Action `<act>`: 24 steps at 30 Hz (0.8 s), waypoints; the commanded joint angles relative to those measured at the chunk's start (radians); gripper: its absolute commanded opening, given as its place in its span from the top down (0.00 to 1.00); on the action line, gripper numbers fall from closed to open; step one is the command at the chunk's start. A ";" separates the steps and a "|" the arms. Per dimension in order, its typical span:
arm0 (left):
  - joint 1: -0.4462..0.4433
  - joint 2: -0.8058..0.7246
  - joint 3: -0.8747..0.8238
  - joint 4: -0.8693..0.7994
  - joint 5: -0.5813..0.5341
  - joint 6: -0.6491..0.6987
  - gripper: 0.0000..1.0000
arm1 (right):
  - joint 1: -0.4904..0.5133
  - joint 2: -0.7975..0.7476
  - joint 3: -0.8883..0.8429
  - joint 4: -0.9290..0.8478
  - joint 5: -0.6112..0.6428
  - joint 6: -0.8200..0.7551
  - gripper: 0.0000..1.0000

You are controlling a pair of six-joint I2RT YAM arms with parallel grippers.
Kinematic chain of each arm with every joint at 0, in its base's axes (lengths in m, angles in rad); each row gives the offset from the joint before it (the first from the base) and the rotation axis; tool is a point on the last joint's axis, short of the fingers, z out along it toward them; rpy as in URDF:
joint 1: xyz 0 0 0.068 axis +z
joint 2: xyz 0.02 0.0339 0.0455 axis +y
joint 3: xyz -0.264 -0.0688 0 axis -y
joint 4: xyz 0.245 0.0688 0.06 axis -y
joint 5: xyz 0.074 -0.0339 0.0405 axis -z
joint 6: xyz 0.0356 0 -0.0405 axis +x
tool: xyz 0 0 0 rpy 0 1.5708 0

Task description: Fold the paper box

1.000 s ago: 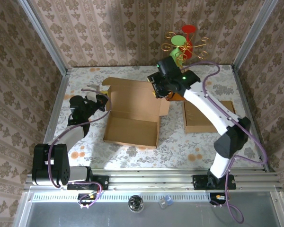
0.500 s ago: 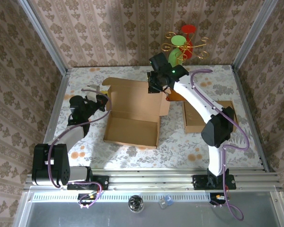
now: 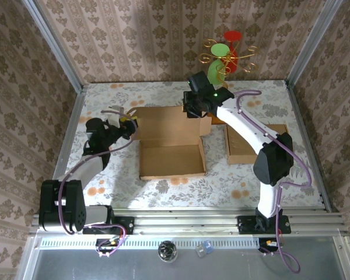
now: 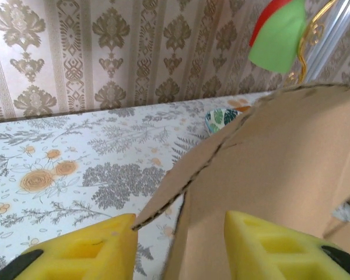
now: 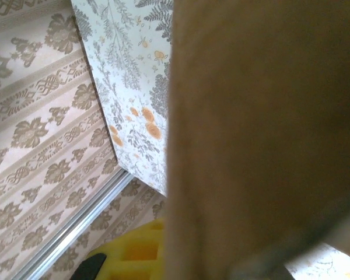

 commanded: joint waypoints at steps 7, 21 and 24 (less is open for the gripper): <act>-0.027 -0.203 0.135 -0.476 0.000 0.176 0.43 | 0.013 -0.109 -0.054 0.051 0.007 -0.036 1.00; -0.147 -0.313 0.310 -0.908 -0.506 0.292 0.30 | 0.039 -0.132 -0.087 0.035 0.027 -0.055 1.00; -0.145 -0.327 0.340 -0.961 -0.506 0.287 0.30 | 0.041 -0.131 -0.085 0.034 0.024 -0.055 1.00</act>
